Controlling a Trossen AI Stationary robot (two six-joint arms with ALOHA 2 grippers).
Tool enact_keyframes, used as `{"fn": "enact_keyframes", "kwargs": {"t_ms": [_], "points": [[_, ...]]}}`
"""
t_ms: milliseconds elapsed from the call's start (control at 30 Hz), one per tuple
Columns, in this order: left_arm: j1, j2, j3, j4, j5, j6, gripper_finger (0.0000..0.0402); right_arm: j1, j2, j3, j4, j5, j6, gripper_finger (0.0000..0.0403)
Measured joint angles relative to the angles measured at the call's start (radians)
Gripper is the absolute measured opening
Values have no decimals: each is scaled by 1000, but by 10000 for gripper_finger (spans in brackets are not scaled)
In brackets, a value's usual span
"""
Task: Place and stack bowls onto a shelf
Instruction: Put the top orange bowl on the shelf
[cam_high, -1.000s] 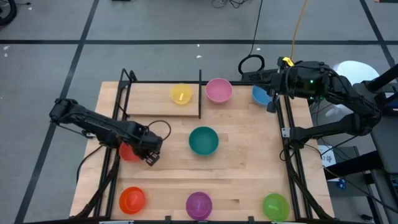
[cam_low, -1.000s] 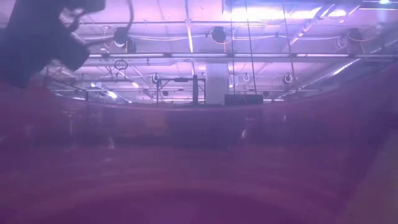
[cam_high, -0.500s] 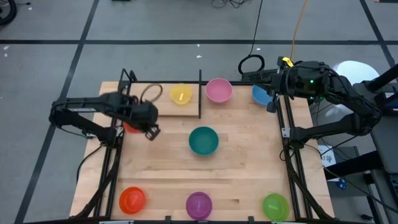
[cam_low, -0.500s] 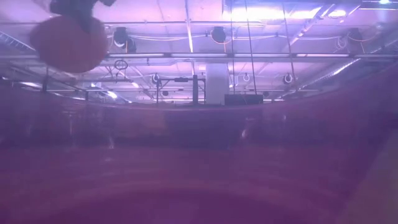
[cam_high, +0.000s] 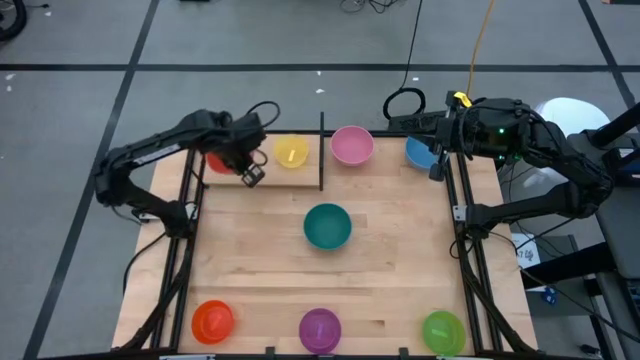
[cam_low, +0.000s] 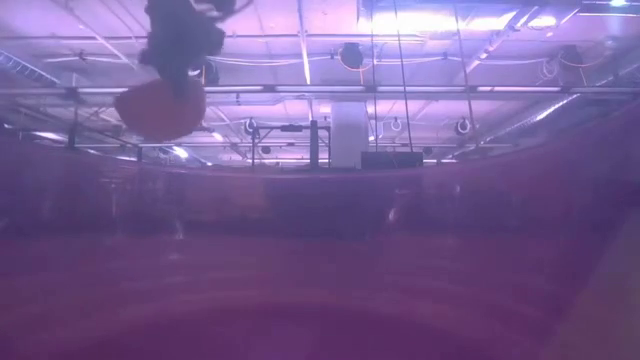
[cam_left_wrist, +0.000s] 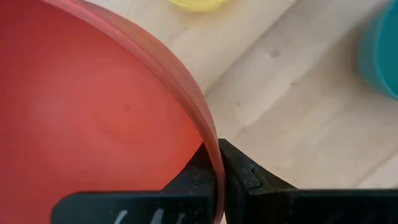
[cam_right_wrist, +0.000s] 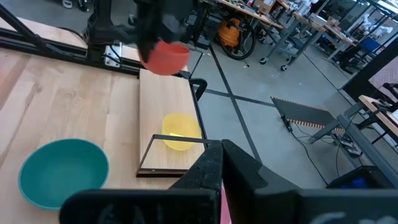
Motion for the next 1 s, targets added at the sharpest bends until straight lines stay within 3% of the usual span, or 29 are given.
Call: {"fn": "enact_keyframes", "kwargs": {"t_ms": [400,633,1000], "points": [[189,175,0,1,48,195,5,0,0,0,0,0,28,0],[214,237,0,-32,51,220,5,0,0,0,0,0,28,0],[249,239,0,-31,51,215,4,0,0,0,0,0,28,0]]}}
